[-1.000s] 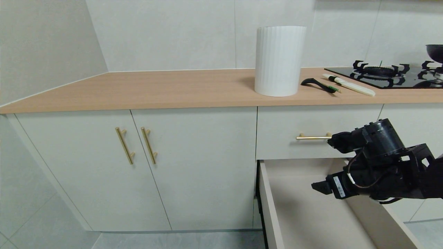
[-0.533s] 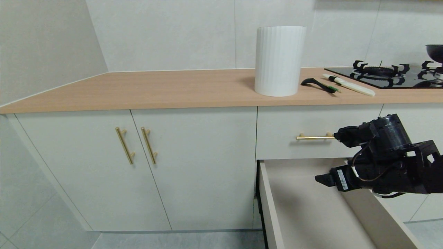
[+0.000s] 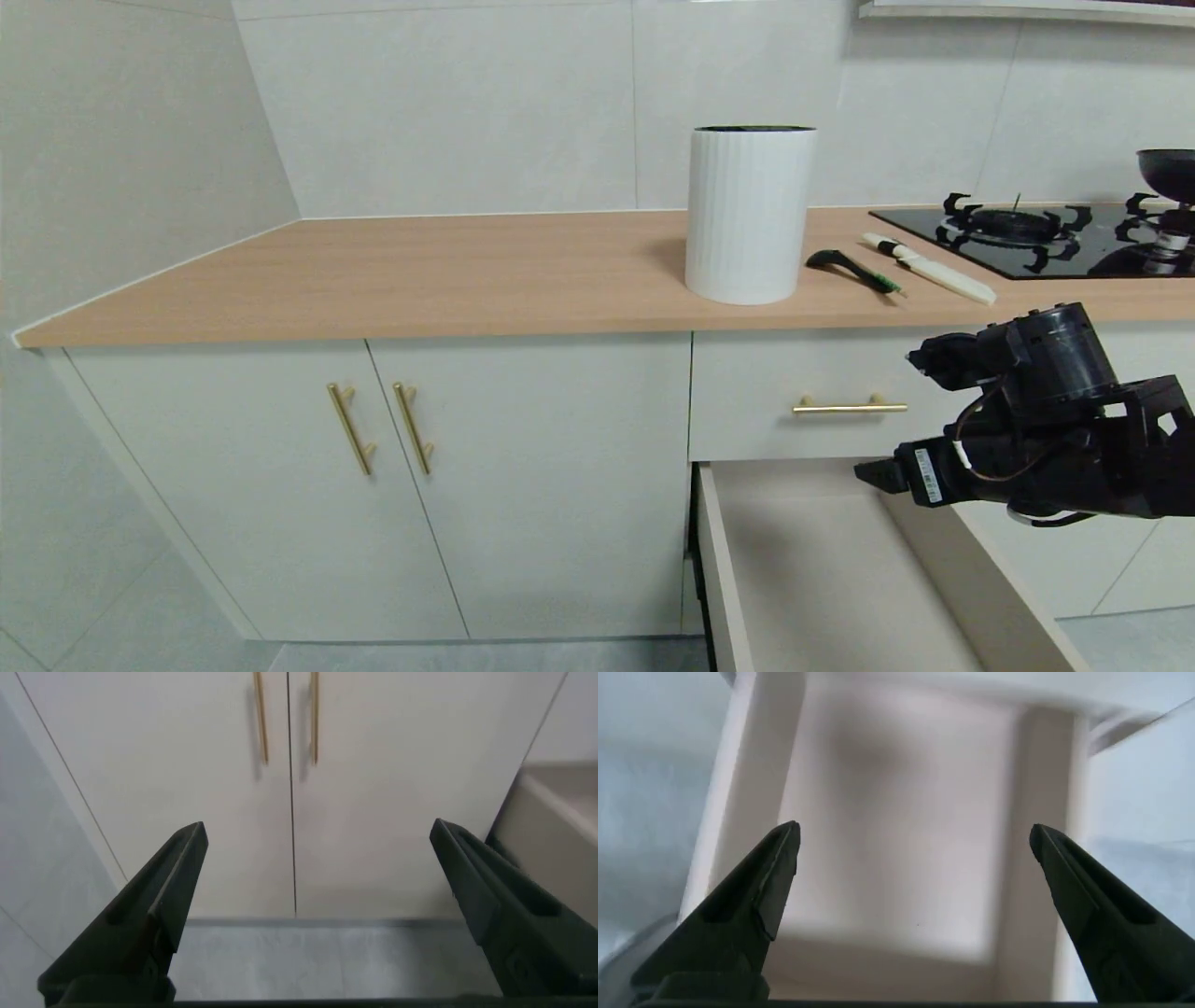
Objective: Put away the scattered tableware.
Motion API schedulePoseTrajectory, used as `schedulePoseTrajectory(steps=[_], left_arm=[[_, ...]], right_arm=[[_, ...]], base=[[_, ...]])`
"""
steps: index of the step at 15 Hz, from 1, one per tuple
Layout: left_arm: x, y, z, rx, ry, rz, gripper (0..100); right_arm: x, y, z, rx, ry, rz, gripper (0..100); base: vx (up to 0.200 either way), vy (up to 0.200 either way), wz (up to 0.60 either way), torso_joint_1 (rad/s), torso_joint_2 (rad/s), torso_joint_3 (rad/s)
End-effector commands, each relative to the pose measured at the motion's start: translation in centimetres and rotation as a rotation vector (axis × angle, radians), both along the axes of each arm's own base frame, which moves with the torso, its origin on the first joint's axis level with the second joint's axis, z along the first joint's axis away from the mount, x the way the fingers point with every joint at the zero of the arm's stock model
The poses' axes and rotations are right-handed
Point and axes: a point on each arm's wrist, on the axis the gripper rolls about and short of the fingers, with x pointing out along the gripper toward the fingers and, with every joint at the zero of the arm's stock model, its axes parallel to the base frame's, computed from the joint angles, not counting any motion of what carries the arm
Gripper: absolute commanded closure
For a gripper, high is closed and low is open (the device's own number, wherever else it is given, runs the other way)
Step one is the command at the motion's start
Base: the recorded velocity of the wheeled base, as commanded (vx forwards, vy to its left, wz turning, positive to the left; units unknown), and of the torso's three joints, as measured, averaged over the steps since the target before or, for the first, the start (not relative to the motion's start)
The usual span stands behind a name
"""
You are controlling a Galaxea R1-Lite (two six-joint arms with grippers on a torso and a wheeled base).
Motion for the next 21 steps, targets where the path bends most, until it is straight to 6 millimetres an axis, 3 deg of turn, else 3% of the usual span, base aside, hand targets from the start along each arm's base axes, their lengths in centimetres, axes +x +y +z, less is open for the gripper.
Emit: schedulePoseTrajectory(steps=[1, 15, 21], left_arm=[[0.0, 0.0, 0.0, -0.001, 0.0, 0.002, 0], [0.0, 0.0, 0.0, -0.001, 0.0, 0.0, 0], [0.0, 0.0, 0.0, -0.001, 0.0, 0.002, 0]], right_arm=[[0.1, 0.0, -0.1, -0.001, 0.003, -0.002, 0], [0.1, -0.1, 0.5, 0.012, -0.026, -0.002, 0], [6.3, 0.4, 3.7, 0.053, -0.185, -0.053, 0]], base=[[0.0, 0.0, 0.0, 0.144, -0.48, -0.295], [0.0, 0.0, 0.0, 0.188, -0.47, -0.287], [0.0, 0.0, 0.0, 0.02, -0.05, -0.024]])
